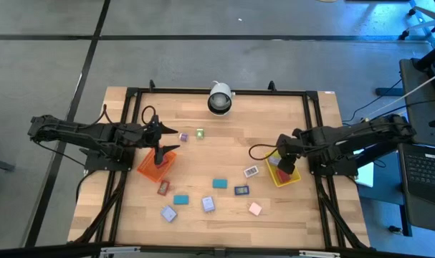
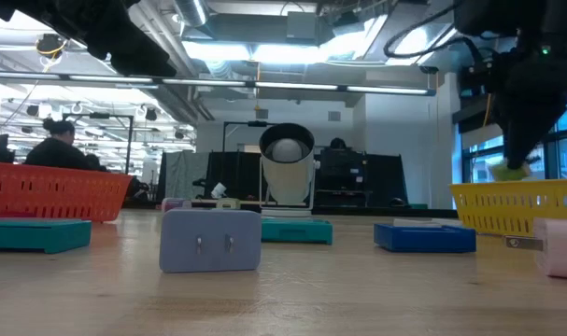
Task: Pick & Place Office items
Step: Put the right green charger adapter into the yellow basket
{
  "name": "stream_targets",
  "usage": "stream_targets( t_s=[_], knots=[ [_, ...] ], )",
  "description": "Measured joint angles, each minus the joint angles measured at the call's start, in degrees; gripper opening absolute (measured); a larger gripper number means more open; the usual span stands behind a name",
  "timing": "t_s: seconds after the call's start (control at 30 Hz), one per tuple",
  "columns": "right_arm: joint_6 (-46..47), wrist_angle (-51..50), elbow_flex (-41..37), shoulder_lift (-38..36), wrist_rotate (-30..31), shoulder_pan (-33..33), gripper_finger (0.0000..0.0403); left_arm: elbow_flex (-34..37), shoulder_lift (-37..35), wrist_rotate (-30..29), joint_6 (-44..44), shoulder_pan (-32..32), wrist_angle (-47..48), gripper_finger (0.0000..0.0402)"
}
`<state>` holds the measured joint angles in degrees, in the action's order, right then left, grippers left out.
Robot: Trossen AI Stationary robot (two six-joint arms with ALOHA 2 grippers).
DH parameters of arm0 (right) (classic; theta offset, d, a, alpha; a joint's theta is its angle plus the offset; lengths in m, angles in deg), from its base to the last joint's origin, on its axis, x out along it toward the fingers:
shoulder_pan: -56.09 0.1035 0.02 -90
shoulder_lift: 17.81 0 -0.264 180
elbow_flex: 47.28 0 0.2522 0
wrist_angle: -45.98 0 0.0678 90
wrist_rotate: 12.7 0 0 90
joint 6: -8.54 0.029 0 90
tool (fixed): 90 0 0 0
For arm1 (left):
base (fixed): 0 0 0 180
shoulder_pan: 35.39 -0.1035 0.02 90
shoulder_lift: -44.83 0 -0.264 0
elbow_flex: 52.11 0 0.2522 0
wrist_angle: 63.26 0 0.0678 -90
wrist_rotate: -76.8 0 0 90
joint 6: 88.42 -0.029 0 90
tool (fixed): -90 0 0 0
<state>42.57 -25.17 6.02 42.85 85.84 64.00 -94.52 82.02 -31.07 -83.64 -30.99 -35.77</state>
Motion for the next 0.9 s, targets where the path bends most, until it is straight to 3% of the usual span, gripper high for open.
stream_targets(
  t_s=[0.2,0.9],
  knots=[
    [0.7,4.2,-6.1,0.0,-2.7,-0.6,0.0129,0.0,0.0,0.0,0.0,0.0,0.2,0.0267],
    [6.3,6.0,-6.3,0.4,-3.6,-0.7,0.0134,0.0,0.0,0.7,0.0,0.0,0.2,0.0267]
  ],
)
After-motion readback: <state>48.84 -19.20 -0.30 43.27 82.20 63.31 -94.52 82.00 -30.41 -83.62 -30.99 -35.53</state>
